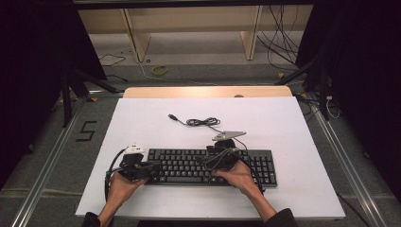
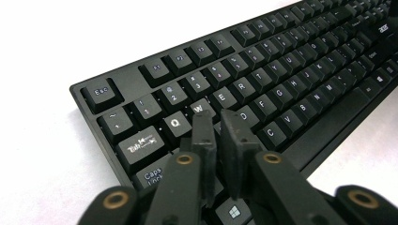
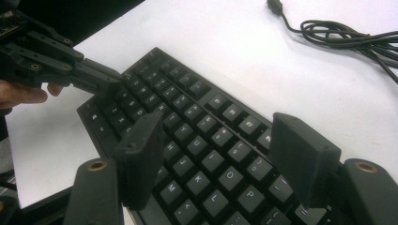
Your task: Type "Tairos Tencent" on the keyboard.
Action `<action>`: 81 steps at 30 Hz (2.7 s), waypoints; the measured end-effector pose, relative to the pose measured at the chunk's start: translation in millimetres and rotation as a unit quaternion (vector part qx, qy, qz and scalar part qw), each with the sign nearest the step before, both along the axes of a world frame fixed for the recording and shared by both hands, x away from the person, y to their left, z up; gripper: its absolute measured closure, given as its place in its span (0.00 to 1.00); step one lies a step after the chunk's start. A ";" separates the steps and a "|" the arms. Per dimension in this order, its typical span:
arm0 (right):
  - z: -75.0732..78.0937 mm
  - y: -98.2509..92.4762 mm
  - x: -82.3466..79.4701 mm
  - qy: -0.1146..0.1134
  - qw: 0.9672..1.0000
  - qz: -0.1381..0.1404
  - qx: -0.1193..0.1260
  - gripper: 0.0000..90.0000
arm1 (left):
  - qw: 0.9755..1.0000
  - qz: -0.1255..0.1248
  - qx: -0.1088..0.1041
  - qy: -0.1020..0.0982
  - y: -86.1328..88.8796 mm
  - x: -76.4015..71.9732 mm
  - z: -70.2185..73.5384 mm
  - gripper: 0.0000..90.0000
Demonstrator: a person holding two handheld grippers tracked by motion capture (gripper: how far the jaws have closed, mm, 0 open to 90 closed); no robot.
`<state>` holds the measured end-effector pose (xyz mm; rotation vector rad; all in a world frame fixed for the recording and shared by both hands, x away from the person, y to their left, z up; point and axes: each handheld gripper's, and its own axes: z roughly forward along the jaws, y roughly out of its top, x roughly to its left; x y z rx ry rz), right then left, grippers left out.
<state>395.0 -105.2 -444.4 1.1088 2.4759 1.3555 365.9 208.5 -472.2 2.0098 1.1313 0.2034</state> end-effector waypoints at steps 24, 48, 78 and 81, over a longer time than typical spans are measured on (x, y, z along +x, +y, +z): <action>-2.0 -3.1 -1.9 0.000 1.000 -0.002 -0.005 0.40 | 1.000 0.000 0.023 0.021 -3.4 5.9 -7.3 0.99; 2.0 -0.9 -0.2 -0.006 1.000 -0.002 0.001 0.41 | 0.999 -0.009 -0.036 -0.014 -3.2 1.8 5.4 0.64; -4.4 13.8 3.5 0.003 0.999 0.017 -0.027 0.79 | 0.996 -0.002 -0.085 -0.037 -3.1 -2.2 11.9 0.38; -6.1 15.9 4.0 0.004 0.999 0.018 -0.033 0.85 | 0.995 -0.005 -0.090 -0.040 -3.1 -3.3 12.4 0.37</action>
